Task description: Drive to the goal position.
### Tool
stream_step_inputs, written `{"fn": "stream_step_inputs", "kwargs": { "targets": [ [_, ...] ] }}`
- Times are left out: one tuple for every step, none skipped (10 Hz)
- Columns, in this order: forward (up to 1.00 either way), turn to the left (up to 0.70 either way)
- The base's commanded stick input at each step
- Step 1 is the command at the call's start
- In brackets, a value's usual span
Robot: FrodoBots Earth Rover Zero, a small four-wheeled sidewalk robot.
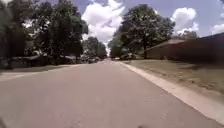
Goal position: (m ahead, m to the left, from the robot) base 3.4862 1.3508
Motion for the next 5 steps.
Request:
{"fn": "stream_step_inputs", "kwargs": {
  "targets": [
    [0.70,0.00],
    [0.70,0.00],
    [0.70,0.00],
    [0.70,0.00],
    [0.70,0.00]
  ]
}}
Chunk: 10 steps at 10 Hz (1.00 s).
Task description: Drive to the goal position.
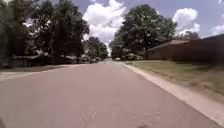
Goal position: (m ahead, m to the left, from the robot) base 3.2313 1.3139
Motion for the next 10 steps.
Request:
{"fn": "stream_step_inputs", "kwargs": {
  "targets": [
    [0.70,0.00],
    [0.70,0.00],
    [0.70,-0.34],
    [0.70,-0.24],
    [0.70,-0.15],
    [0.70,-0.06],
    [0.70,0.00],
    [0.70,0.00],
    [0.70,0.00],
    [0.70,0.00]
  ]
}}
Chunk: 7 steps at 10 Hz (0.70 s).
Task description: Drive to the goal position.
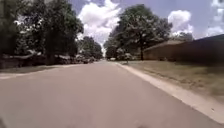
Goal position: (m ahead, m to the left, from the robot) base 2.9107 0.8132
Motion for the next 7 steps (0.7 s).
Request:
{"fn": "stream_step_inputs", "kwargs": {
  "targets": [
    [0.70,0.00],
    [0.70,0.00],
    [0.70,0.00],
    [0.70,0.00],
    [0.70,0.00],
    [0.70,0.00],
    [0.70,0.00]
  ]
}}
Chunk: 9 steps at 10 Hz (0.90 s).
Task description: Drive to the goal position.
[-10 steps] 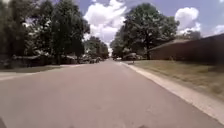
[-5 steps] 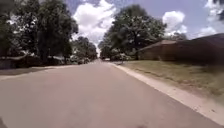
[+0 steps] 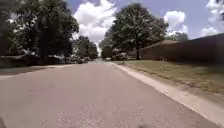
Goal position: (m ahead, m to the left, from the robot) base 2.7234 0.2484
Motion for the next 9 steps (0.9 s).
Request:
{"fn": "stream_step_inputs", "kwargs": {
  "targets": [
    [0.70,0.00],
    [0.70,0.00],
    [0.70,0.00],
    [0.70,0.00],
    [0.70,0.00],
    [0.70,0.00],
    [0.70,0.00],
    [0.70,0.00],
    [0.70,0.00]
  ]
}}
